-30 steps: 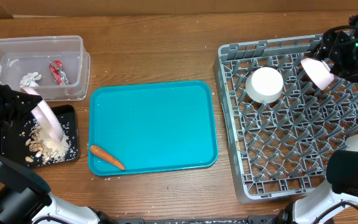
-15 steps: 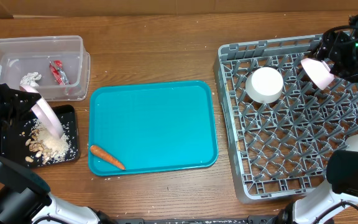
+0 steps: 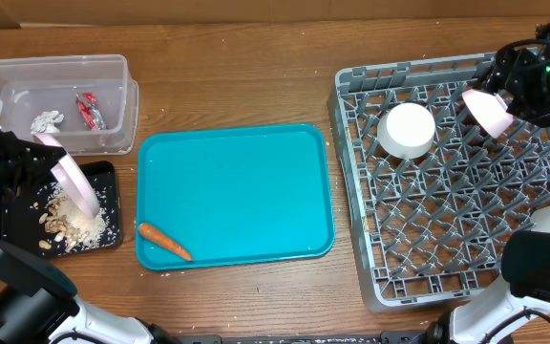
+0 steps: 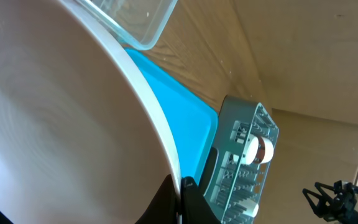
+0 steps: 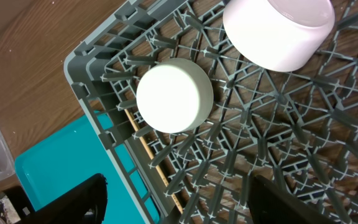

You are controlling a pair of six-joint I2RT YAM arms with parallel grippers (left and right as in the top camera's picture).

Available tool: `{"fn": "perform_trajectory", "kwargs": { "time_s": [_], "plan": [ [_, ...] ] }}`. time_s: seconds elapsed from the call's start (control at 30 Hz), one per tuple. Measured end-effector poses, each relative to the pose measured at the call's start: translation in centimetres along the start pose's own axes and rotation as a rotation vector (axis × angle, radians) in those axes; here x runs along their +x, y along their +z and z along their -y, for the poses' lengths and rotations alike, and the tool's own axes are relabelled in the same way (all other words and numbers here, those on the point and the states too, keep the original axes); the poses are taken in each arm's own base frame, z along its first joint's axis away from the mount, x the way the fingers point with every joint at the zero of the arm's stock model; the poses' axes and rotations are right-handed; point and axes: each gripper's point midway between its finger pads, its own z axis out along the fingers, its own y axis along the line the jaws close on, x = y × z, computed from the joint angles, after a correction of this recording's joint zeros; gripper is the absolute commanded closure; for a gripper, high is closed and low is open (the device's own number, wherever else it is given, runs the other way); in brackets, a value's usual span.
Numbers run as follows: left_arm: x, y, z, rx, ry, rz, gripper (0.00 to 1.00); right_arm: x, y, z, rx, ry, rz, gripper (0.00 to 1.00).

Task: Sort waste into correct bins and load items into the dishwasher
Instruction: 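Lift the plate left and tip it over the black tray, then set the empty plate back on the teal tray and release it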

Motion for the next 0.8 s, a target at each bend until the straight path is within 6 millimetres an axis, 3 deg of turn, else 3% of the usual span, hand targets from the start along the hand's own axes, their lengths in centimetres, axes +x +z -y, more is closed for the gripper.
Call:
{"fn": "perform_trajectory", "kwargs": {
  "time_s": [0.2,0.33,0.43,0.63,0.8],
  "plan": [
    [0.9,1.5,1.0,-0.007,0.030,-0.055,0.96,0.1,0.0,0.0,0.000,0.001,-0.002,0.25],
    [2.5,4.5,3.6,-0.004,0.113,-0.144,0.96,0.0,0.0,0.0,0.000,0.001,-0.002,0.25],
    [4.6,7.4,6.5,-0.007,0.216,-0.219,0.96,0.0,0.0,0.0,0.000,0.000,0.000,0.25],
    [10.6,14.4,12.0,-0.093,0.441,-0.366,0.96,-0.1,0.0,0.0,-0.001,-0.002,0.005,0.25],
    [16.5,20.5,14.8,-0.203,0.618,-0.438,0.96,-0.1,0.0,0.0,-0.001,-0.001,0.004,0.25]
  ]
}}
